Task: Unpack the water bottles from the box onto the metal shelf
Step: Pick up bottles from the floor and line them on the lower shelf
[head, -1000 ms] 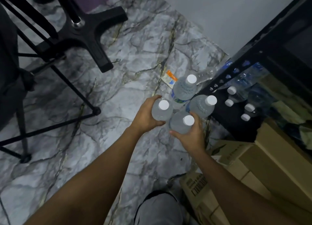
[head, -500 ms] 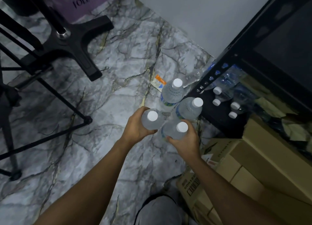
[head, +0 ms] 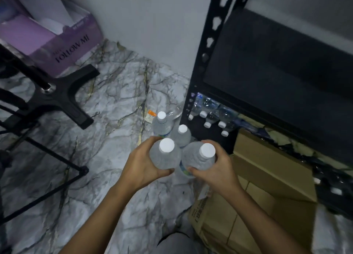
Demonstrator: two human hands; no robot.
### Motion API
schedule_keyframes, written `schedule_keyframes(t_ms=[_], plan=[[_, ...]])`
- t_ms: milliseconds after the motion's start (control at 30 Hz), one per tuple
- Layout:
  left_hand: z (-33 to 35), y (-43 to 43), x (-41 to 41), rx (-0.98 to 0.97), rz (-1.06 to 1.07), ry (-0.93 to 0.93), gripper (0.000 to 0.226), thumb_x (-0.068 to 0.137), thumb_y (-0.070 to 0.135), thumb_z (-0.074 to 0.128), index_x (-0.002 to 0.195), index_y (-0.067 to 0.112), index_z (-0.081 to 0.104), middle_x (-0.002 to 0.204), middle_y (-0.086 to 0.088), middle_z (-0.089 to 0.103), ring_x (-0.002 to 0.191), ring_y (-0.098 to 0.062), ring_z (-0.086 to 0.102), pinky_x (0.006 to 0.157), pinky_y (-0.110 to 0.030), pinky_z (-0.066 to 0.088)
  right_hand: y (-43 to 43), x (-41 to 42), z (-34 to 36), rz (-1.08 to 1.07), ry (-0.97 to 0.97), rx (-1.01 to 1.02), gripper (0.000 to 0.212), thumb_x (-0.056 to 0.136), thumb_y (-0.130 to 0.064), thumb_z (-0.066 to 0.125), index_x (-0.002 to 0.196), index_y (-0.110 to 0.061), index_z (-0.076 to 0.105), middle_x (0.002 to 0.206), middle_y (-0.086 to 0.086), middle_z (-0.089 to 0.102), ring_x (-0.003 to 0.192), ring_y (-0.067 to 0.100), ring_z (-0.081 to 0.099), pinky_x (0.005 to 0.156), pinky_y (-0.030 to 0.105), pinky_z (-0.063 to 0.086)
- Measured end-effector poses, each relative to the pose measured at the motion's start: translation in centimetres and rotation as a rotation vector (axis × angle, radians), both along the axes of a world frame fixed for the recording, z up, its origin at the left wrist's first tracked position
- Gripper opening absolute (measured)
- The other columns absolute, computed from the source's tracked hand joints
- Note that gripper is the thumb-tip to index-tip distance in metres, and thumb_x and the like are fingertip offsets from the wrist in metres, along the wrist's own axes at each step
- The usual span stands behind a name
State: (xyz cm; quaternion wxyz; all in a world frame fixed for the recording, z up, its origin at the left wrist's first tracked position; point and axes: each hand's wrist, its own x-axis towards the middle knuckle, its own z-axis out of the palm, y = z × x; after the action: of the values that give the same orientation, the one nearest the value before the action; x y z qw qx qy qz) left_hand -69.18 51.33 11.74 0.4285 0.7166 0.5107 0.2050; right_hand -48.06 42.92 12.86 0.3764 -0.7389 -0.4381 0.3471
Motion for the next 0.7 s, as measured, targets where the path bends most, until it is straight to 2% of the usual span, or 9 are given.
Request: schedule_keyframes(t_ms=[100,167,233,300,400,500,567,700], plan=[[5.1,-0.2,2.7,0.046,-0.066,-0.017,0.080,0.047,0.042,0.095,0.115,0.051,0.053,0.109,0.031,0.063,0.102,0.008,0.058,0.077,-0.014,0.046,-1.5,2.8,4.9,-0.039,0.018,0.028,0.073,0.047,-0.038,0.088,0.112,-0.042,0.056,0.113,-0.019,0.063,0.107,0.001,0.060,0.090,0.033,0.055],[8.9,-0.7,5.3,0.072,-0.128,-0.052,0.079,0.045,0.043,0.094,0.108,0.059,0.050,0.104,0.040,0.059,0.099,0.016,0.056,0.072,-0.008,0.043,-3.1,5.1,8.5,-0.078,0.024,0.060,0.070,0.049,-0.026,0.092,0.108,-0.043,0.058,0.105,-0.022,0.067,0.100,-0.005,0.062,0.083,0.022,0.055],[12.3,-1.3,8.1,0.102,-0.182,-0.089,0.076,0.041,0.049,0.090,0.104,0.061,0.050,0.105,0.041,0.059,0.097,0.015,0.058,0.072,-0.013,0.046,-4.8,7.5,12.1,-0.111,-0.010,0.121,0.068,0.051,-0.013,0.093,0.101,-0.043,0.057,0.096,-0.024,0.068,0.092,-0.012,0.061,0.073,0.009,0.051],[15.2,-2.2,11.1,0.134,-0.208,-0.124,0.075,0.038,0.052,0.086,0.103,0.064,0.051,0.104,0.037,0.062,0.094,0.011,0.062,0.074,-0.024,0.054,-6.5,10.0,15.3,-0.134,-0.050,0.168,0.068,0.051,-0.012,0.093,0.097,-0.045,0.056,0.091,-0.027,0.066,0.089,-0.017,0.060,0.069,0.004,0.047],[18.7,-3.7,15.6,0.164,-0.238,-0.175,0.075,0.037,0.048,0.085,0.106,0.055,0.056,0.102,0.030,0.066,0.090,0.004,0.066,0.074,-0.037,0.058,-9.0,13.9,19.6,-0.142,-0.110,0.196,0.066,0.049,-0.024,0.093,0.098,-0.048,0.057,0.096,-0.033,0.066,0.092,-0.013,0.062,0.074,0.009,0.052],[21.7,-5.1,20.0,0.188,-0.257,-0.246,0.074,0.038,0.043,0.085,0.107,0.046,0.059,0.099,0.023,0.070,0.087,0.001,0.069,0.073,-0.040,0.060,-11.0,17.9,22.9,-0.162,-0.118,0.229,0.062,0.050,-0.025,0.093,0.103,-0.039,0.064,0.098,-0.024,0.070,0.092,-0.004,0.067,0.076,0.022,0.057],[23.1,-5.8,22.9,0.177,-0.286,-0.275,0.071,0.040,0.040,0.088,0.106,0.043,0.061,0.099,0.018,0.072,0.088,-0.004,0.071,0.072,-0.043,0.061,-12.2,20.5,24.5,-0.194,-0.139,0.254,0.060,0.050,-0.024,0.093,0.103,-0.034,0.067,0.096,-0.022,0.072,0.090,-0.004,0.068,0.076,0.021,0.058],[25.5,-7.1,28.3,0.164,-0.323,-0.306,0.071,0.040,0.036,0.093,0.105,0.039,0.064,0.100,0.013,0.075,0.092,-0.009,0.073,0.082,-0.045,0.060,-14.4,25.1,26.8,-0.245,-0.181,0.291,0.058,0.049,-0.025,0.093,0.102,-0.033,0.071,0.091,-0.025,0.072,0.085,-0.009,0.068,0.070,0.012,0.055]])
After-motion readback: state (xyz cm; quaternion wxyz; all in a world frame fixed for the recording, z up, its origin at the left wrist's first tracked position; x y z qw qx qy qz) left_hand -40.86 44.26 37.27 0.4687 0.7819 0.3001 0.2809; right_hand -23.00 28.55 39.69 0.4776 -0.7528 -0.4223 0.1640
